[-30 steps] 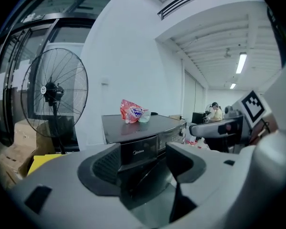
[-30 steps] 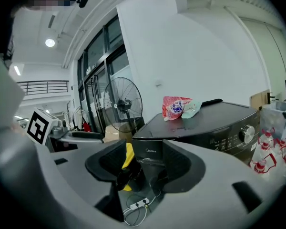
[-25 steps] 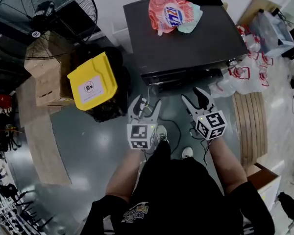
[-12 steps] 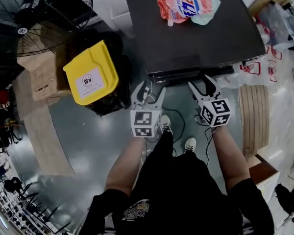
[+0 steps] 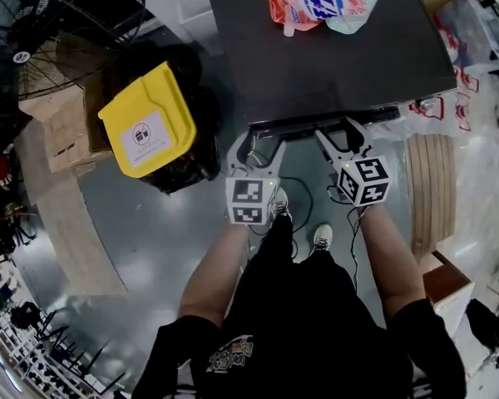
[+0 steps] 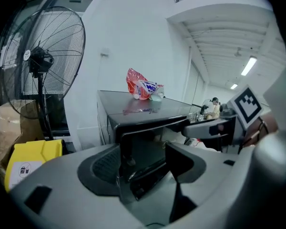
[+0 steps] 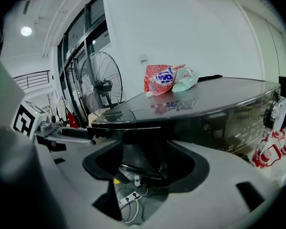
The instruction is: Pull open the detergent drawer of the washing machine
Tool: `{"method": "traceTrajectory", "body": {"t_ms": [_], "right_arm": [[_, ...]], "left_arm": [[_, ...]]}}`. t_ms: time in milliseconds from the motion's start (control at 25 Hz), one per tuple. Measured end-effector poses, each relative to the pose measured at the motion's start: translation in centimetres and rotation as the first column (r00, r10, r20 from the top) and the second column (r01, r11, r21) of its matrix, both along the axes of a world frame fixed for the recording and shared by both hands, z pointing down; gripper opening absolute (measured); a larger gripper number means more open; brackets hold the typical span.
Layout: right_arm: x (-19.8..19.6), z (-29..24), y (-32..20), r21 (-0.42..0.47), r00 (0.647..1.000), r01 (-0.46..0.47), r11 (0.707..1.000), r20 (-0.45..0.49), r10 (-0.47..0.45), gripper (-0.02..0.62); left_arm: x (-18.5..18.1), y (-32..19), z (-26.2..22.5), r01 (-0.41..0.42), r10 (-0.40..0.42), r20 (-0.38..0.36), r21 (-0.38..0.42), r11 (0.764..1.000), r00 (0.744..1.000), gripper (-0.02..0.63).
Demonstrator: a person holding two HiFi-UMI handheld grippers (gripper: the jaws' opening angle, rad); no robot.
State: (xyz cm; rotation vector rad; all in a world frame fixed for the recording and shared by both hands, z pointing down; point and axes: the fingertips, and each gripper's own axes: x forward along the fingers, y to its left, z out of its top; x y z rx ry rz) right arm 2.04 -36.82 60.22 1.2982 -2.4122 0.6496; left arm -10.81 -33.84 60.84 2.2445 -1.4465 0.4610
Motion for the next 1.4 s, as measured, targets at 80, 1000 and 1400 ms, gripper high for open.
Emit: {"method": "traceTrajectory", "body": {"t_ms": [80, 1000, 1400], "right_arm": [[-0.1, 0.1, -0.1, 0.001, 1.0, -0.01, 1.0, -0.001, 0.01, 0.291], [0.6, 0.1, 3.0, -0.045, 1.0, -0.021, 0.999, -0.015, 0.021, 0.284], [2.4, 0.5, 8.7, -0.077, 1.0, 0.006, 0.997, -0.008, -0.006, 0.282]], "left_arm": [[0.1, -0.1, 0.2, 0.008, -0.008, -0.008, -0.002, 1.0, 1.0, 0.265], [0.5, 2.5, 0.1, 0.094, -0.095, -0.016, -0.051, 0.994, 0.995, 0.264], [2.2, 8.2, 0.2, 0.122, -0.122, 0.001, -0.062, 0.991, 0.993, 0.264]]}}
